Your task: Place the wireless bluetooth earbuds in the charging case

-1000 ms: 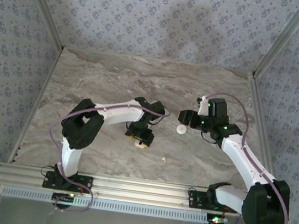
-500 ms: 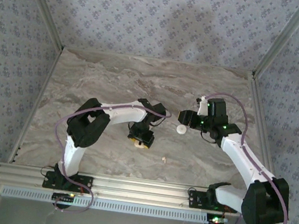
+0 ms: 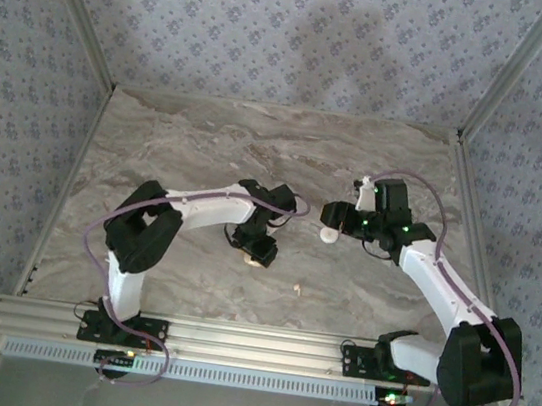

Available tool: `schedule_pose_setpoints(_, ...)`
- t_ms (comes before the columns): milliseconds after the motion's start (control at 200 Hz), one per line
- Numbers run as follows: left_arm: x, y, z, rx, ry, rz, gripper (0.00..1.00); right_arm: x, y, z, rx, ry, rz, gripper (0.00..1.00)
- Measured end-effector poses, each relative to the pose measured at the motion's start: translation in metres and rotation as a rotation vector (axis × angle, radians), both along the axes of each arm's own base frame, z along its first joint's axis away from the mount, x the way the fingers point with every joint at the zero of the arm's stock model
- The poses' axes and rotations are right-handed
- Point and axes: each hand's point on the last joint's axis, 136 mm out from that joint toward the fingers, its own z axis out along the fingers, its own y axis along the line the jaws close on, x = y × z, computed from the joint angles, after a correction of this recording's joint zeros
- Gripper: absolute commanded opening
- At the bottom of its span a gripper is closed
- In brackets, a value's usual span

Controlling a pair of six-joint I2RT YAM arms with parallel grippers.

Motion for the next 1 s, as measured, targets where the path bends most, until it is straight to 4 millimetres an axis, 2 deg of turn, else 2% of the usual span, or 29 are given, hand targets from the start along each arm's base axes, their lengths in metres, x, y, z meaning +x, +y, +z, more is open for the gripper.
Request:
schedule_pose_setpoints(330,-0.007,-0.004,0.051,-0.232,-0.224,-0.373,0.48,-0.025,0.019,-0.027,0.087,0.218,0.130,0.49)
schedule_pose_setpoints(590,-0.019,0.000,0.086,-0.367,-0.447,-0.665,0.47,-0.037,0.038,-0.015,0.165,0.264,0.247,0.48)
schedule_pose_setpoints(705,-0.021,0.003,0.094,-0.381,-0.531,-0.768,0.47,-0.050,0.053,-0.011,0.187,0.274,0.312,0.48)
schedule_pose_setpoints(999,-0.018,0.000,0.098,-0.378,-0.612,-0.895,0.47,-0.077,0.092,-0.002,0.216,0.243,0.473,0.46)
